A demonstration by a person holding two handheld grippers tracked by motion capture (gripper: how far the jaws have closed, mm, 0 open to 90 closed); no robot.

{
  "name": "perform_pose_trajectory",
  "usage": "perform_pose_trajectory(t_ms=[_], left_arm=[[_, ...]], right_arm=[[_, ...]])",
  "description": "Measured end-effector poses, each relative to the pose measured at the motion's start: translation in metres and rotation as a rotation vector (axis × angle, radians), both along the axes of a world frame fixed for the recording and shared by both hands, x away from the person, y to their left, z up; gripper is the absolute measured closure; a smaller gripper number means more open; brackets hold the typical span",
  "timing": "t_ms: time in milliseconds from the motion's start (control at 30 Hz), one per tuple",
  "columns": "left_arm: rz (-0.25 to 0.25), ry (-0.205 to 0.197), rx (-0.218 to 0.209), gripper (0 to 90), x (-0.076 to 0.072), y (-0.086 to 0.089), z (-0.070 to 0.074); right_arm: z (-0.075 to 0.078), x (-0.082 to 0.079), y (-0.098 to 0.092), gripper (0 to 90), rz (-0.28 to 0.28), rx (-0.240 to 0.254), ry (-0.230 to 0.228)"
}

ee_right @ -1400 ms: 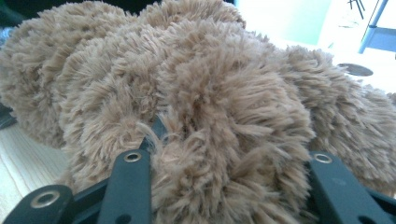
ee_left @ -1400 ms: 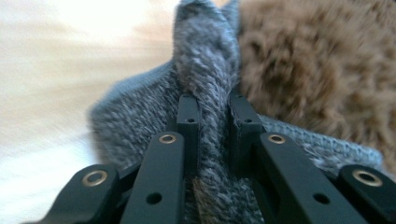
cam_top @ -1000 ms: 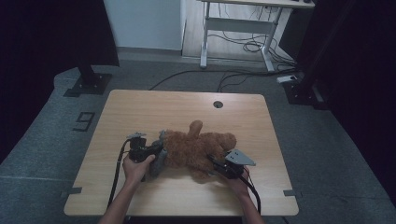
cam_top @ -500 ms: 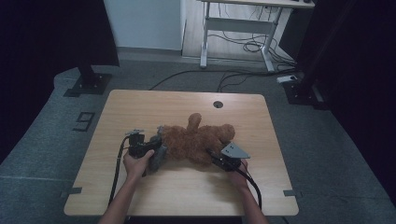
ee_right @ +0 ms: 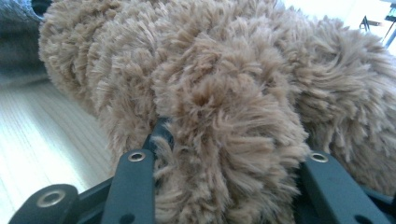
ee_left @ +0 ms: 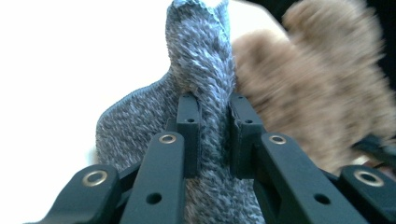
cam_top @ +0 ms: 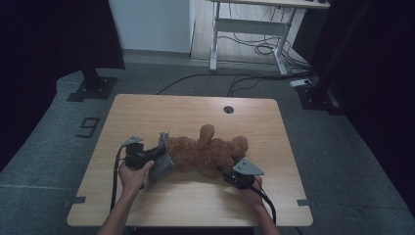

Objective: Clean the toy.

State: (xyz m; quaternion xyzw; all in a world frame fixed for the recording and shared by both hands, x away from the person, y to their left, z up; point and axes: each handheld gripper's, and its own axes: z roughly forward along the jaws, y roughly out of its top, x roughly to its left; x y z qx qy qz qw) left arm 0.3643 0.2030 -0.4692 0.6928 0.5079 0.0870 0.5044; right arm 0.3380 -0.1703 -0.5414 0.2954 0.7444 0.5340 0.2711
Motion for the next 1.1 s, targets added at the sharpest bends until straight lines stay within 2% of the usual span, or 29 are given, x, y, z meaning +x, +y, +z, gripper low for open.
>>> perform_pose_trajectory(t_ms=[100,167,233,300,367,433,500,567,633,667,800,867,1000,1100], left_arm=[[-0.032,-0.061,-0.010,77.4,-0.003,-0.011,0.026],[-0.057,-0.086,-0.008,77.5,-0.002,-0.023,0.039],[-0.073,-0.106,0.017,77.7,0.000,-0.039,0.048],[-0.093,-0.109,0.043,77.7,0.005,-0.058,0.050],[-0.115,-0.086,0.081,77.7,0.014,-0.078,0.046],[-0.124,-0.035,0.108,77.7,0.025,-0.094,0.036],[-0.123,-0.010,0.129,77.8,0.030,-0.102,0.027],[-0.131,-0.003,0.135,78.4,0.030,-0.105,0.016],[-0.139,-0.012,0.162,79.2,0.026,-0.106,0.008],[-0.134,-0.027,0.156,79.5,0.023,-0.105,0.005],[-0.135,-0.045,0.138,79.8,0.014,-0.100,-0.002],[-0.138,-0.051,0.133,80.0,0.010,-0.099,-0.004],[-0.142,-0.070,0.112,80.1,0.002,-0.096,-0.010],[-0.142,-0.083,0.098,80.1,-0.003,-0.093,-0.013]], right_arm=[[-0.001,-0.001,0.000,56.5,-0.006,0.008,0.001],[-0.001,-0.002,0.001,56.5,-0.009,0.007,-0.001],[-0.001,-0.002,0.001,56.5,-0.010,0.009,0.000],[-0.001,-0.002,0.001,56.5,-0.013,0.009,-0.001],[0.000,-0.002,0.001,56.5,-0.013,0.002,-0.006],[0.000,-0.003,0.001,56.5,-0.013,-0.004,-0.011],[0.000,-0.004,0.001,56.4,-0.015,-0.007,-0.011],[-0.001,-0.004,0.001,56.3,-0.016,-0.005,-0.011],[-0.002,-0.004,0.000,56.1,-0.014,0.001,-0.005],[-0.002,-0.004,0.000,56.1,-0.012,0.002,-0.001],[-0.001,-0.006,0.001,53.0,-0.004,-0.003,0.005],[0.000,-0.009,0.000,48.0,0.003,-0.004,0.005],[0.006,-0.012,-0.005,30.0,0.018,0.016,0.034],[0.015,-0.014,-0.014,23.5,0.036,0.066,0.076]])
